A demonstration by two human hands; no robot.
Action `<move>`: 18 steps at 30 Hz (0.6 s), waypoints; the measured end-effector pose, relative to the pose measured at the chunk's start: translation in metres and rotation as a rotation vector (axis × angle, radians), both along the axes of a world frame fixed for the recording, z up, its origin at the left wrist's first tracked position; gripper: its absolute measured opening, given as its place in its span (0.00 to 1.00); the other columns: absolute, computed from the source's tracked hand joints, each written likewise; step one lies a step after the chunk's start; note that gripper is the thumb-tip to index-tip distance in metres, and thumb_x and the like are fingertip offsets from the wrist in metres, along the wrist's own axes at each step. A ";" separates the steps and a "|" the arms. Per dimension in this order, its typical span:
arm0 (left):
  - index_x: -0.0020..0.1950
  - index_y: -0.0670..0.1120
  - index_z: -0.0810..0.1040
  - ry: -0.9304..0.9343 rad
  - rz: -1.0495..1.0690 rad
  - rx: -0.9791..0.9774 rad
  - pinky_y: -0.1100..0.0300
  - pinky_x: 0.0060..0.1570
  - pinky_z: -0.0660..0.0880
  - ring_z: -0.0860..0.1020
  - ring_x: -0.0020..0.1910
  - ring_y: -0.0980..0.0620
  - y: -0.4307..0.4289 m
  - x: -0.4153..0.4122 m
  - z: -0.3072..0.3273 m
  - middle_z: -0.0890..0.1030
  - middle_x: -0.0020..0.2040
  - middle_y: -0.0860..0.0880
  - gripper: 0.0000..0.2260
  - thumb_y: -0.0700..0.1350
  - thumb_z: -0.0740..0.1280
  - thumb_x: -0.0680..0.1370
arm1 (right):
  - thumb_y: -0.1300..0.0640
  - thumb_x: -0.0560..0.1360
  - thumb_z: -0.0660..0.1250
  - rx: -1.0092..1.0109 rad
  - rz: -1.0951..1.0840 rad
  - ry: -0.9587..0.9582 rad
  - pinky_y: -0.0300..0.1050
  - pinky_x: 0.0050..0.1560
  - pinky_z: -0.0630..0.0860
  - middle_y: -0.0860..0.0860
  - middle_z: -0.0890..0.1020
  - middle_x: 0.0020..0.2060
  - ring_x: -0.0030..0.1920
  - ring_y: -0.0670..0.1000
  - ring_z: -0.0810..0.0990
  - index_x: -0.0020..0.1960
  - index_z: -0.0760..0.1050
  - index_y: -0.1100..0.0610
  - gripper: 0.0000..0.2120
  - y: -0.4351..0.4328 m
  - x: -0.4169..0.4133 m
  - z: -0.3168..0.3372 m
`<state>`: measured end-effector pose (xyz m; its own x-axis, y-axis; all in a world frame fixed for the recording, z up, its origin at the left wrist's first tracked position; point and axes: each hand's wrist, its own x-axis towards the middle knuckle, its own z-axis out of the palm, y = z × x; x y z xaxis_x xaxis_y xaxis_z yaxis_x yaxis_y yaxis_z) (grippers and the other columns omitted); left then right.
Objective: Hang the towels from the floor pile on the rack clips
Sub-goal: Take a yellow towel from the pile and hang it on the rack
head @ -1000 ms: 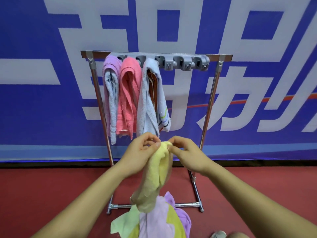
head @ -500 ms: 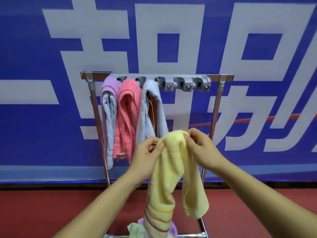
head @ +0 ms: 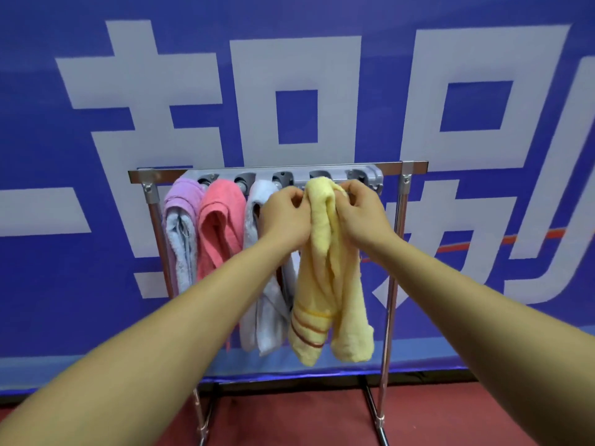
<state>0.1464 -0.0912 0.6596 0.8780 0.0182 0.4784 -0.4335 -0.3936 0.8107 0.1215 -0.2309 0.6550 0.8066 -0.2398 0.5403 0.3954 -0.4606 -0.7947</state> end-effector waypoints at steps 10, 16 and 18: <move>0.43 0.49 0.82 -0.153 0.363 0.710 0.57 0.40 0.66 0.78 0.48 0.43 0.001 0.055 0.066 0.79 0.39 0.48 0.09 0.45 0.63 0.78 | 0.58 0.83 0.57 -0.178 -0.090 -0.064 0.49 0.35 0.71 0.54 0.75 0.32 0.35 0.53 0.74 0.56 0.70 0.51 0.05 0.009 0.059 0.031; 0.53 0.53 0.83 -0.155 0.534 1.039 0.51 0.50 0.57 0.68 0.60 0.42 0.015 0.087 0.062 0.78 0.53 0.49 0.11 0.53 0.63 0.80 | 0.62 0.80 0.58 -0.335 -0.233 0.080 0.56 0.52 0.77 0.50 0.79 0.39 0.48 0.59 0.79 0.51 0.75 0.50 0.10 0.022 0.079 0.035; 0.54 0.52 0.83 -0.132 0.522 1.063 0.50 0.50 0.57 0.68 0.61 0.42 0.015 0.092 0.055 0.79 0.55 0.48 0.11 0.54 0.64 0.79 | 0.66 0.77 0.59 -0.482 -0.301 0.137 0.53 0.49 0.78 0.52 0.80 0.42 0.48 0.59 0.79 0.51 0.78 0.53 0.13 0.022 0.084 0.034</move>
